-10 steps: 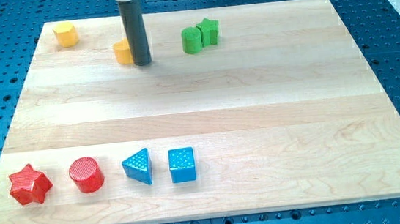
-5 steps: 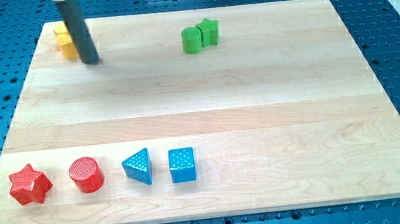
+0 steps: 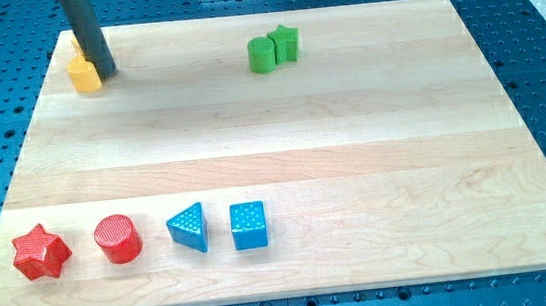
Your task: Move the yellow heart vertically below the yellow hexagon
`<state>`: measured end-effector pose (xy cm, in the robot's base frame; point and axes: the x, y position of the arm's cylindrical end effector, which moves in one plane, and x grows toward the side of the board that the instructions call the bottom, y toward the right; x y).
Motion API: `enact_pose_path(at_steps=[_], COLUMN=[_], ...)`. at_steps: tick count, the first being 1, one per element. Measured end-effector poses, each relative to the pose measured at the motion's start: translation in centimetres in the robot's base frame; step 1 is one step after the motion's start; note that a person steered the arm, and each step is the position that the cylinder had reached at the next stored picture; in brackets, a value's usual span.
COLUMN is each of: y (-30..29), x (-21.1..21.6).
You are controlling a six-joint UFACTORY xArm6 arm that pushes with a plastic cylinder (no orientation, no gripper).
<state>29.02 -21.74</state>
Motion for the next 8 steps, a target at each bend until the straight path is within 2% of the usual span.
enact_pose_path(at_steps=[1,2,3,4,6,7,8], y=[0.0,4.6,14.0,26.8,35.8,32.3,30.9], x=[0.7,3.3,9.0,10.1,0.2,-2.6,-3.2])
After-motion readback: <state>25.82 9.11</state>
